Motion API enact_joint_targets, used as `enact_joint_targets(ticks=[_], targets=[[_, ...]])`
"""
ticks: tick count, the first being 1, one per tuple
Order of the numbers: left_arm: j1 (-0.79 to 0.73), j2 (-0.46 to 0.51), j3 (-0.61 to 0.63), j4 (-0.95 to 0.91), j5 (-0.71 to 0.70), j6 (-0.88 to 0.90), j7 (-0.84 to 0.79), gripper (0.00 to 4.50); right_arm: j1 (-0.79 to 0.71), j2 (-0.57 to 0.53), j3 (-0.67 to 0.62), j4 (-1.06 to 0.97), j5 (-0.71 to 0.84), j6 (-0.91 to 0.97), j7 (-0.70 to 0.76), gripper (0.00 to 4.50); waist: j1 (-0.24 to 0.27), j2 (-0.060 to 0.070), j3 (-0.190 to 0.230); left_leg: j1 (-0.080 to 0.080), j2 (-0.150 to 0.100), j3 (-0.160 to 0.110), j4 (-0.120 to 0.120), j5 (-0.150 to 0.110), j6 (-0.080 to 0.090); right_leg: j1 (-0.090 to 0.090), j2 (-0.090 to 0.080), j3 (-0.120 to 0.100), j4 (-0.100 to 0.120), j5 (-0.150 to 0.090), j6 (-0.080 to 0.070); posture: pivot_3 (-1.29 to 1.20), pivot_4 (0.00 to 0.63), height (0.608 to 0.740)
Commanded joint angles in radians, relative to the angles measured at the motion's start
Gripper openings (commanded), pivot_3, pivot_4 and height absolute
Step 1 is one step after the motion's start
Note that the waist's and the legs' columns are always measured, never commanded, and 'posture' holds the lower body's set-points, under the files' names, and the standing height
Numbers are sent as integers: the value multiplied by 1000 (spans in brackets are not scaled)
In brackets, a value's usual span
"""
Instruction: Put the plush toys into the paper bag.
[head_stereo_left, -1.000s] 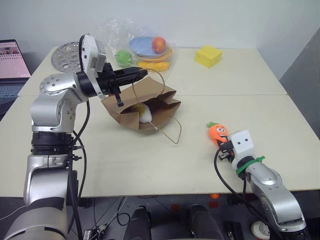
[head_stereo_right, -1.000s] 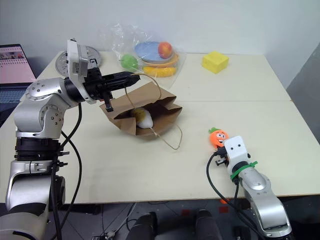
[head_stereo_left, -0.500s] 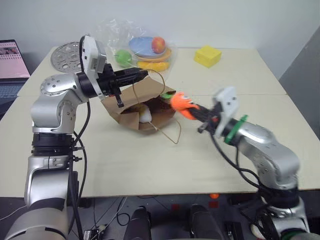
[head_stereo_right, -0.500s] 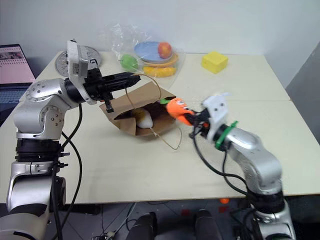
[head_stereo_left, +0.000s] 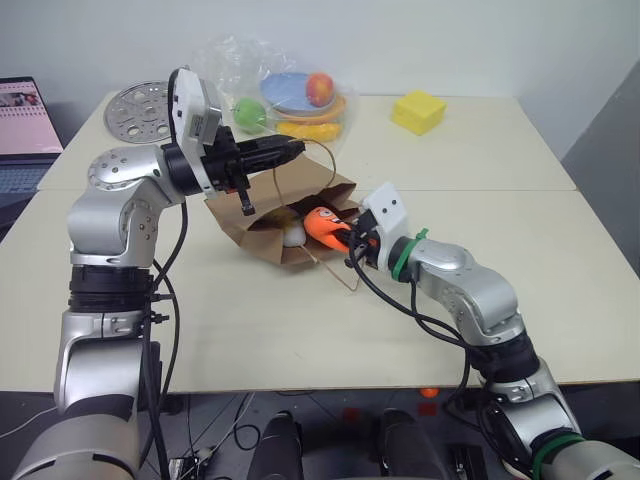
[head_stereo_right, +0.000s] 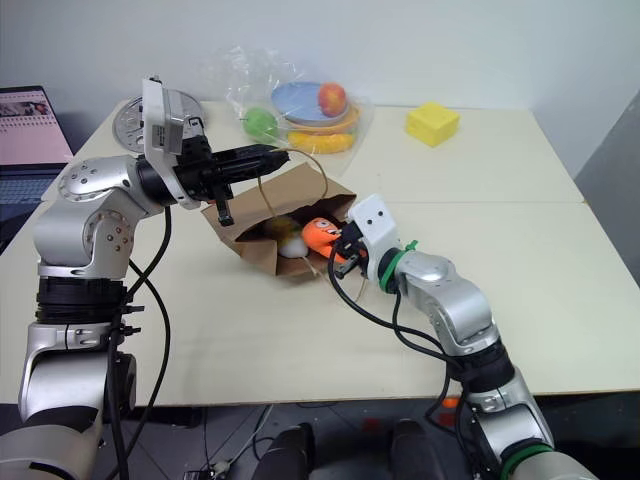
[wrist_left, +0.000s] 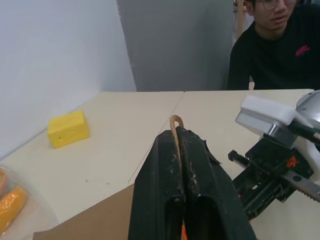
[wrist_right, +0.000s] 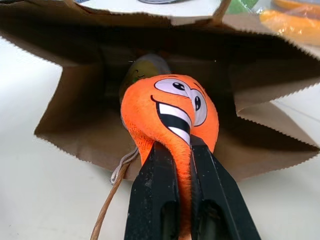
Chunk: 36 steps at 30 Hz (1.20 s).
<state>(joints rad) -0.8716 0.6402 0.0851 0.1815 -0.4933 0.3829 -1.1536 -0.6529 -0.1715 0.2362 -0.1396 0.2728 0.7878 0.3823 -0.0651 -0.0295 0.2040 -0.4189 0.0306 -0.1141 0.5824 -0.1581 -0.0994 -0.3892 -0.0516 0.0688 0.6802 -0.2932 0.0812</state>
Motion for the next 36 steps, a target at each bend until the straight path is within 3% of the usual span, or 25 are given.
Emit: enact_joint_targets(ticks=[1, 5, 10, 13, 18, 23, 30, 36], targets=[[5, -6, 14, -63, -27, 13, 10, 0, -77, 88, -23, 136, -49, -123, -68, 62, -4, 0, 0, 0, 0, 0, 0, 0, 0, 0, 0, 0, 0, 0, 0, 0, 150, 740], [3, -10, 15, -75, -37, 30, 12, 0, -124, 175, -32, 327, -84, -234, -94, 62, -13, 0, 0, 0, 0, 0, 0, 0, 0, 0, 0, 0, 0, 0, 0, 0, 150, 740], [-2, -10, 16, -75, -40, 34, 5, 0, -155, 209, -34, 460, -123, -317, -88, 62, -14, 0, 0, 0, 0, 0, -2, 0, 0, 0, 0, 0, 0, 0, 0, 0, 150, 740], [2, -12, 16, -80, -39, 33, 8, 0, -145, 201, -44, 470, -121, -341, -63, 837, -16, 0, 0, 1, 0, 0, -3, 0, 0, 0, 0, 0, 0, 0, 0, 0, 150, 740], [11, -13, 18, -87, -39, 36, 10, 0, -113, 189, -52, 418, -115, -335, -32, 2721, -18, 0, 0, 1, 0, 0, -5, 0, 0, -1, 0, 0, 0, 0, 0, 0, 150, 740], [16, -14, 20, -84, -36, 33, 12, 0, -26, 132, -43, 181, -90, -228, 17, 4466, -17, 0, 0, 1, 0, 0, -5, 0, 0, -1, 0, -1, 0, 0, 0, 0, 150, 740], [26, -4, 28, -85, -35, 31, 11, 0, 157, -34, -58, -171, -49, -7, 52, 4487, -14, 0, 0, 1, 0, -1, -5, 0, 0, -1, 0, -1, 0, 0, 0, 0, 150, 740], [30, -5, 24, -83, -33, 28, 7, 0, 214, -52, -16, -123, -72, -5, 38, 4487, -20, 0, 0, 2, 0, 0, -5, 0, 0, 0, 0, 0, 0, 0, 0, 0, 150, 740]])
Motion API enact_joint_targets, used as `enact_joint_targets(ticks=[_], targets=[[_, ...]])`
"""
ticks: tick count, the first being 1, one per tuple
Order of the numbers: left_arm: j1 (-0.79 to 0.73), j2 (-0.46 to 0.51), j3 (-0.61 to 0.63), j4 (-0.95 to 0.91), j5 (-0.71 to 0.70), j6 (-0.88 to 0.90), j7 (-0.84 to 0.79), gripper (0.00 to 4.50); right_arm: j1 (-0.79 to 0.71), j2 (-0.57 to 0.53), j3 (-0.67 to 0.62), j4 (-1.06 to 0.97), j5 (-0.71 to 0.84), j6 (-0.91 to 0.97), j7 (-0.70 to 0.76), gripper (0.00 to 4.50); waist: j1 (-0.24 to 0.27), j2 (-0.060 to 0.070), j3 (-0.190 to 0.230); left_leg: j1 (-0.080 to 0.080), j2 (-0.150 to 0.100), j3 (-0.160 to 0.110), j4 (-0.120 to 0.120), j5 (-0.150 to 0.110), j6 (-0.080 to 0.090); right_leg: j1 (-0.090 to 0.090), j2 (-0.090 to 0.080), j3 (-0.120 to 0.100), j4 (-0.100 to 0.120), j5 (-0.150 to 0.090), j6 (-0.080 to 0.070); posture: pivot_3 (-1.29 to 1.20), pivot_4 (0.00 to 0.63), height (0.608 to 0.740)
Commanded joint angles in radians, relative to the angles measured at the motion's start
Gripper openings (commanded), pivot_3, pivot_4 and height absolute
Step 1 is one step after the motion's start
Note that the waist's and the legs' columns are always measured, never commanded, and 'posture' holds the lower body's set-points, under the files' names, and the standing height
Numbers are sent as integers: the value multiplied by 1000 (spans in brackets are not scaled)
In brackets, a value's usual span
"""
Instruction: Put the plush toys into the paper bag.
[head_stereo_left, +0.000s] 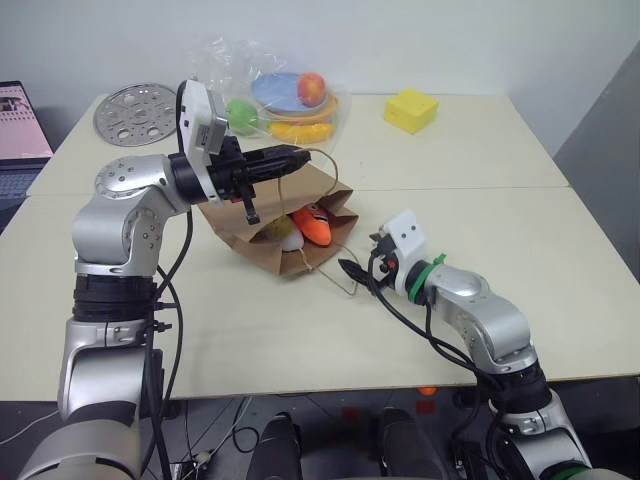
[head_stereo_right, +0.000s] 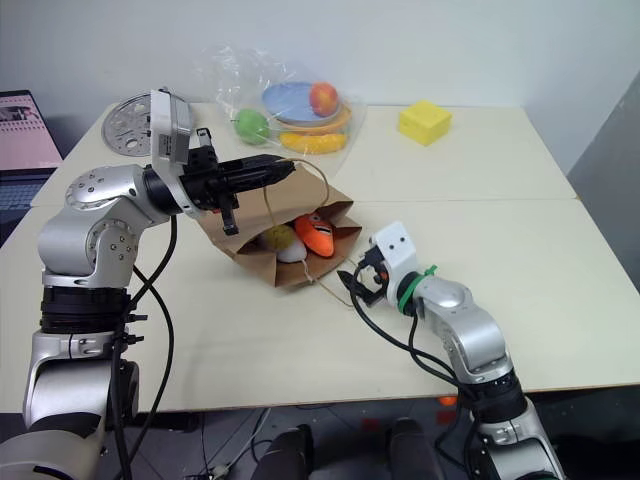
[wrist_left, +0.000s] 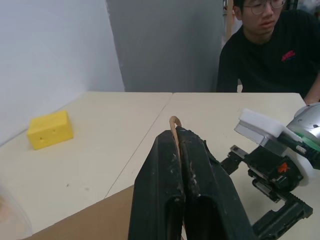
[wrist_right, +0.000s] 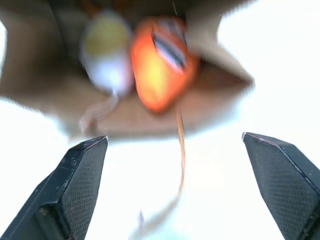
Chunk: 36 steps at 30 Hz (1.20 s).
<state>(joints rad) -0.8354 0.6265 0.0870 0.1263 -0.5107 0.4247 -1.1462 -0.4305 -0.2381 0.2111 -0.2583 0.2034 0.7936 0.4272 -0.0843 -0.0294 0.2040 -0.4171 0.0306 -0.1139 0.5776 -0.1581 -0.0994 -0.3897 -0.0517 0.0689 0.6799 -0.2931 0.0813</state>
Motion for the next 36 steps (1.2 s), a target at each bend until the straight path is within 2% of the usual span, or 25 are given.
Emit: enact_joint_targets(ticks=[1, 4, 7, 17, 18, 22, 29, 36], targets=[[-7, 7, 20, -26, -14, -15, -1, 0, -11, 22, 17, 29, -15, -28, -14, 4487, -1, 0, 0, 0, 0, 0, 0, 0, 0, 0, 0, 0, 0, 0, 0, 0, 150, 740], [-11, 4, 16, -22, -10, -19, 1, 0, -24, 49, 20, 110, -32, -70, -24, 4487, 1, 0, 0, 0, 0, 0, 0, 0, 0, 0, 0, 0, 0, 0, 0, 0, 150, 740], [-14, 7, 18, -24, -13, -13, 0, 0, -36, 50, 29, 173, -63, -115, -27, 3889, 2, 0, 0, 0, 0, 0, 0, 0, 0, 0, 0, 0, 0, 0, 0, 0, 150, 740], [1, 14, 25, -38, -13, -8, 13, 0, 0, 47, -4, 102, -26, -102, 12, 158, 2, 0, 0, 0, 0, 0, 0, 0, 0, 0, 0, 0, 0, 0, 0, 0, 150, 740], [2, 16, 26, -39, -13, -7, 13, 0, 2, 48, -25, 78, -5, -83, 16, 41, 3, 0, 0, 0, 0, 0, 0, 0, 0, 0, 0, 0, 0, 0, 0, 0, 150, 740], [-5, 21, 39, -29, -19, 7, 26, 0, -35, 47, -147, -56, 115, 41, 16, 41, 4, 0, 0, -1, 0, 0, 0, 0, 0, 0, 0, 0, 0, 0, 0, 0, 150, 740], [-58, 18, 81, 15, -48, 60, 77, 0, -196, 23, -351, -250, 359, 338, -17, 41, 4, 0, 0, 0, 0, -1, 0, 0, 0, 0, 0, -1, 0, 0, 0, 0, 150, 740], [-120, -1, 80, 96, -46, 49, 89, 0, -320, 61, -475, -247, 496, 493, -111, 41, 4, 0, 0, -1, 0, -1, 0, 0, 0, 0, 0, -1, 0, 0, 0, 0, 150, 740]])
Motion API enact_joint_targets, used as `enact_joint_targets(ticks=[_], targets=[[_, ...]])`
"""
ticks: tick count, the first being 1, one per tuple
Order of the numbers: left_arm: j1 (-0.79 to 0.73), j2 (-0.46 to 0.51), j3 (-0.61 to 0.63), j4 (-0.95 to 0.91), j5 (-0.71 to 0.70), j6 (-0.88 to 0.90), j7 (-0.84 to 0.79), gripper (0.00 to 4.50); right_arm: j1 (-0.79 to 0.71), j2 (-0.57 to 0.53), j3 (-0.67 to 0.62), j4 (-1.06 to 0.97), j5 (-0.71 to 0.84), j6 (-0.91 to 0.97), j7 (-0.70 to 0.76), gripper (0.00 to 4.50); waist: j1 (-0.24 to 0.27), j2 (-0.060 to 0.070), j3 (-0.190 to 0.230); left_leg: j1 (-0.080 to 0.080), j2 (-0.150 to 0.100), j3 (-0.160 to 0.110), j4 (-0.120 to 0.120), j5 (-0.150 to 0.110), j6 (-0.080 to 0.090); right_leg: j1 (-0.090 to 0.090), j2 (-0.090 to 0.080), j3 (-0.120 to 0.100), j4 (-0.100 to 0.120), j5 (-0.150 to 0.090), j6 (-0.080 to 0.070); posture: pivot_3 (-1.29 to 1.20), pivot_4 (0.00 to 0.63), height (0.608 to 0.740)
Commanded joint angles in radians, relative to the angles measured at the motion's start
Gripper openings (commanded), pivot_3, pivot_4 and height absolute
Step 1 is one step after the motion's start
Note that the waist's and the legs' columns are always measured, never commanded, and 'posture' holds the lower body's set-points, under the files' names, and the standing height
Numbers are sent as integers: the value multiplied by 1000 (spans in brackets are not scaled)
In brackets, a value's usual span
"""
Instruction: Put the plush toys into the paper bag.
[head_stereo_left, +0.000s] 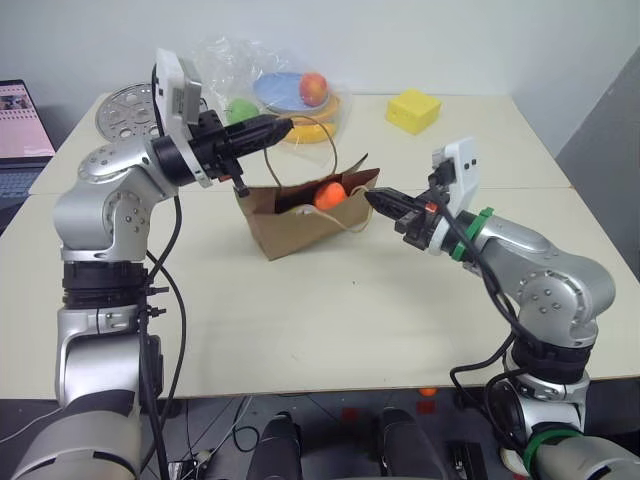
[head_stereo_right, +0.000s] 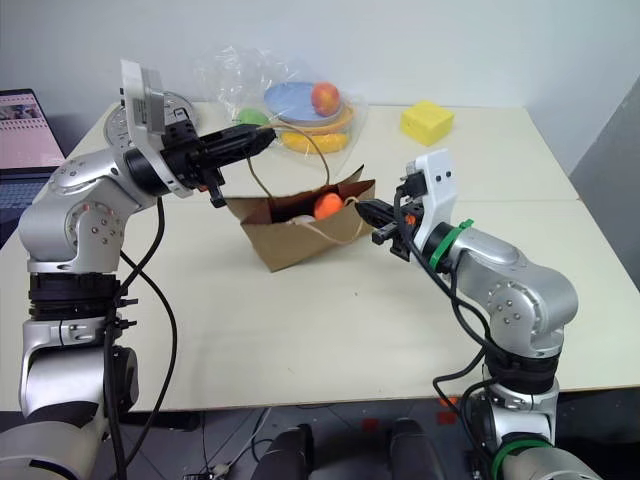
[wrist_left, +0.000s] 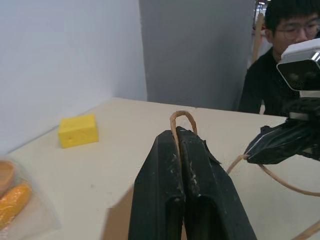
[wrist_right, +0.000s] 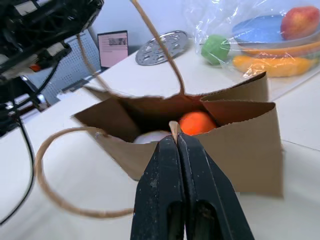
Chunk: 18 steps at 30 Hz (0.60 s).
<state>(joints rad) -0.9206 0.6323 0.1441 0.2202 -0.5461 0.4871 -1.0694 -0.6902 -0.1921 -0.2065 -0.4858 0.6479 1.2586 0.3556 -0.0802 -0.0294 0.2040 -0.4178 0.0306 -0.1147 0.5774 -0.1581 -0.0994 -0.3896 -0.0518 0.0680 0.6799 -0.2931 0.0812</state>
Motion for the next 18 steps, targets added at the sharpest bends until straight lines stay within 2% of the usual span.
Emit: enact_joint_targets(ticks=[1, 4, 9, 14, 16, 18], targets=[[-38, -11, 22, 5, -11, -12, 17, 0, -77, 20, -68, -13, 59, 34, -54, 41, 0, 0, 0, 0, 0, 0, 0, 0, 0, 0, 0, 0, 0, 0, 0, 0, 150, 740], [-17, -17, 0, 6, 7, -27, 7, 0, -100, 32, -94, 13, 75, 43, -92, 41, 0, 0, 0, 0, 0, 0, 0, 0, 0, 0, 0, 0, 0, 0, 0, 0, 150, 740], [29, -47, -46, 41, 87, -101, 37, 0, -36, 1, -35, 68, 10, -40, -110, 41, 0, 0, 0, 0, 0, 0, -1, 0, 0, 0, 0, 0, 0, 0, 0, 0, 150, 740], [30, -52, -45, 57, 100, -131, 24, 0, -17, -18, 14, 81, -12, -99, -103, 41, -2, 0, 0, -1, 0, 1, 0, 0, 0, -1, 0, 0, 0, 0, 0, 0, 150, 740], [49, -30, -36, 18, 59, -76, -15, 428, 1, -51, 30, 68, -2, -111, -75, 404, -2, 0, 0, -1, 0, 1, -1, 0, 0, -1, 0, 0, 0, 0, 0, 0, 150, 740], [77, -7, -13, -29, 25, -31, -22, 944, 13, -95, 19, 37, 21, -111, -50, 976, -2, 0, 0, -1, 0, 0, -1, 0, 0, -1, 0, 0, 0, 0, 0, 0, 150, 740]])
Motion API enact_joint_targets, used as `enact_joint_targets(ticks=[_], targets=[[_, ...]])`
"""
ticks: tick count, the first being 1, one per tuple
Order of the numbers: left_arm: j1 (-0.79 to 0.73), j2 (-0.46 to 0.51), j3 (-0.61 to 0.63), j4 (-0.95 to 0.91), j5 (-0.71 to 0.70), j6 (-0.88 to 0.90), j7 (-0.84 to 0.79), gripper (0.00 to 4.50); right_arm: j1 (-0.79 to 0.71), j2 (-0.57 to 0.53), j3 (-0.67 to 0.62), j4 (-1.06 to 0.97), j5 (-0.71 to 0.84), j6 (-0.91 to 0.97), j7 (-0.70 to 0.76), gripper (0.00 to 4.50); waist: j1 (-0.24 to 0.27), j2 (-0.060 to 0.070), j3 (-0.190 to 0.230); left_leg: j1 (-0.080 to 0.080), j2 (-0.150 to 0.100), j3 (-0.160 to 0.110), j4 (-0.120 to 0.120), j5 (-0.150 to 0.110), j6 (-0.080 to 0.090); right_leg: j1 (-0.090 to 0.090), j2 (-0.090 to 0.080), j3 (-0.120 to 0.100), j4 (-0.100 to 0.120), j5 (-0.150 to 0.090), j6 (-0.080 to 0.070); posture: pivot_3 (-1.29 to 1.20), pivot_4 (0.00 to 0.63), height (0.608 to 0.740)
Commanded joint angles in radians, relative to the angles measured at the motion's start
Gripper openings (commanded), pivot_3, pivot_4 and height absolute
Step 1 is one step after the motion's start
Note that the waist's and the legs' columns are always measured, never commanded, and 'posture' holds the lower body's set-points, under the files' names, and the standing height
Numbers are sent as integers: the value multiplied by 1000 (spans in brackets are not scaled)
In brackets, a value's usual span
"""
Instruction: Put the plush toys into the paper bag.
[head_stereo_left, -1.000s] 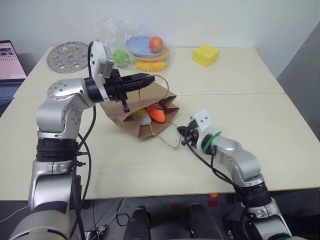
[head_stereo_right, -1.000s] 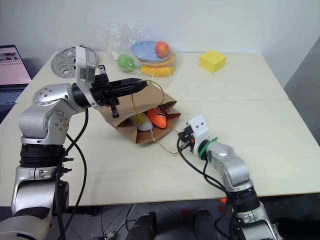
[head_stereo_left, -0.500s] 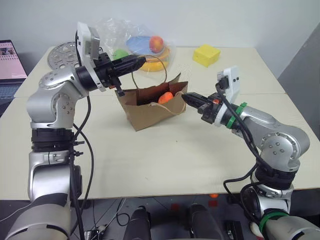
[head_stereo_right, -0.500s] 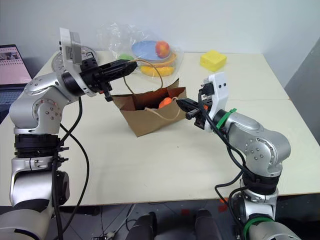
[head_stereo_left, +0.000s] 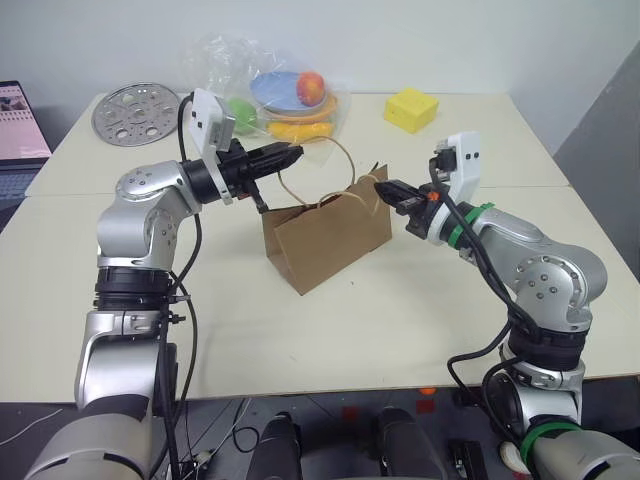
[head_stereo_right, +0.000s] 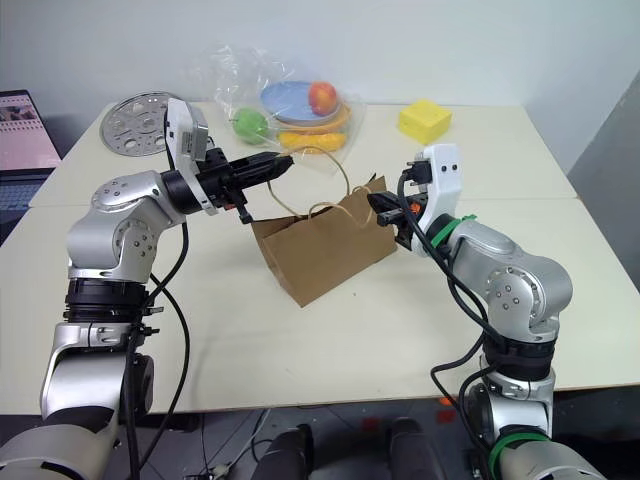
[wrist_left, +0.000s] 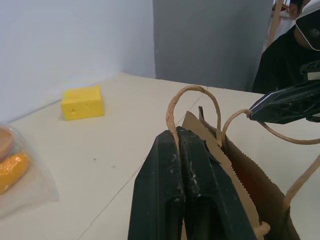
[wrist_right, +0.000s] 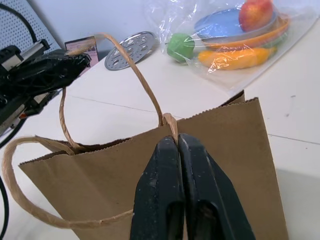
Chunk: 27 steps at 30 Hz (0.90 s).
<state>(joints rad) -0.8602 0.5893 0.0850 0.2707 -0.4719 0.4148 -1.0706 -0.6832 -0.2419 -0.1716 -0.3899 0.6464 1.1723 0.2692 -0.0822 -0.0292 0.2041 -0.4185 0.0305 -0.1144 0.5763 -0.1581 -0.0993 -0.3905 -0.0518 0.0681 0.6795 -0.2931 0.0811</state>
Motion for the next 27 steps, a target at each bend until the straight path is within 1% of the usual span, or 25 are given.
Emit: enact_joint_targets(ticks=[1, 2, 3, 7, 10, 11, 12, 14, 16, 19, 21, 22, 24, 27], targets=[[34, 48, 65, -102, -64, 60, -11, 1281, 10, -72, -31, -79, 38, -18, 48, 1334, 0, 0, 0, 0, 0, 0, 0, 0, 0, 0, 0, 0, 0, 0, 0, 0, 150, 740], [46, 56, 78, -119, -76, 74, -3, 1567, 13, -90, -40, -92, 49, -14, 56, 1702, 0, 0, 0, 0, 0, 0, 0, 0, 0, 0, 0, 0, 0, 0, 0, 0, 150, 740], [82, 68, 104, -161, -96, 108, 21, 1845, 19, -105, -59, -116, 71, -5, 60, 1977, -1, 0, 0, 0, 0, 0, 0, 0, 0, 0, 0, 0, 0, 0, 0, 0, 150, 740], [189, 84, 197, -305, -172, 216, 125, 3164, 39, -137, -116, -186, 157, 14, 56, 3468, -1, 0, 0, 0, 0, 0, 0, 0, 0, 0, 0, 0, 0, 0, 0, 0, 150, 740], [260, 99, 232, -400, -209, 261, 167, 4102, 49, -152, -154, -212, 208, 10, 47, 4500, 1, 0, 0, 0, 0, 0, 1, 0, 0, 0, 0, 0, 0, 0, 0, 0, 150, 740], [297, 99, 240, -439, -216, 258, 173, 4429, 66, -166, -156, -223, 206, -3, 48, 4500, 2, 0, 0, 0, 0, 0, 1, 0, 0, 1, 0, 1, 0, 0, 0, 0, 150, 740], [331, 91, 250, -467, -213, 243, 190, 4470, 93, -174, -153, -235, 201, -19, 50, 4500, 3, 0, 0, 0, 0, 0, 1, 0, 0, 1, 0, 1, 0, 0, 0, 0, 150, 740], [368, 80, 259, -498, -211, 224, 215, 4470, 127, -185, -147, -246, 202, -43, 50, 4500, 8, 0, 0, 1, 0, 1, 1, 0, 0, 2, 0, 1, -1, 0, 0, 0, 150, 740], [423, 101, 239, -532, -197, 196, 177, 4470, 179, -227, -109, -266, 169, -80, 75, 4500, 11, 0, 0, 1, 0, 1, 1, 0, 0, 1, 0, 1, -1, 0, 0, 0, 150, 740], [524, 139, 215, -551, -137, 100, 107, 4470, 291, -323, -58, -284, 108, -187, 185, 4500, 20, 0, 0, 1, 0, 2, 1, 0, 0, 1, 0, 1, -2, 0, 0, 0, 150, 740], [579, 158, 219, -553, -151, 97, 75, 4470, 353, -387, -82, -259, 92, -252, 261, 4500, 21, 0, 0, 1, 0, 2, 0, 0, 0, 1, 0, 2, -3, -1, -1, 0, 150, 740], [589, 160, 214, -548, -141, 76, 72, 4470, 381, -429, -82, -246, 71, -296, 312, 4500, 24, 0, 0, 1, 0, 3, 0, 0, 0, 1, 0, 2, -4, -1, -2, 0, 150, 740], [589, 154, 195, -543, -119, 40, 75, 4470, 405, -479, -75, -225, 47, -353, 374, 4500, 27, 0, 0, 1, 0, 3, 1, 0, 0, 1, 0, 2, -4, -3, -3, 0, 150, 740], [579, 126, 157, -547, -112, 31, 93, 4470, 400, -520, -65, -197, 45, -394, 428, 4500, 28, 0, 0, 1, 0, 3, 2, 0, 0, 2, 0, 3, -5, -5, 0, 0, 150, 740]])
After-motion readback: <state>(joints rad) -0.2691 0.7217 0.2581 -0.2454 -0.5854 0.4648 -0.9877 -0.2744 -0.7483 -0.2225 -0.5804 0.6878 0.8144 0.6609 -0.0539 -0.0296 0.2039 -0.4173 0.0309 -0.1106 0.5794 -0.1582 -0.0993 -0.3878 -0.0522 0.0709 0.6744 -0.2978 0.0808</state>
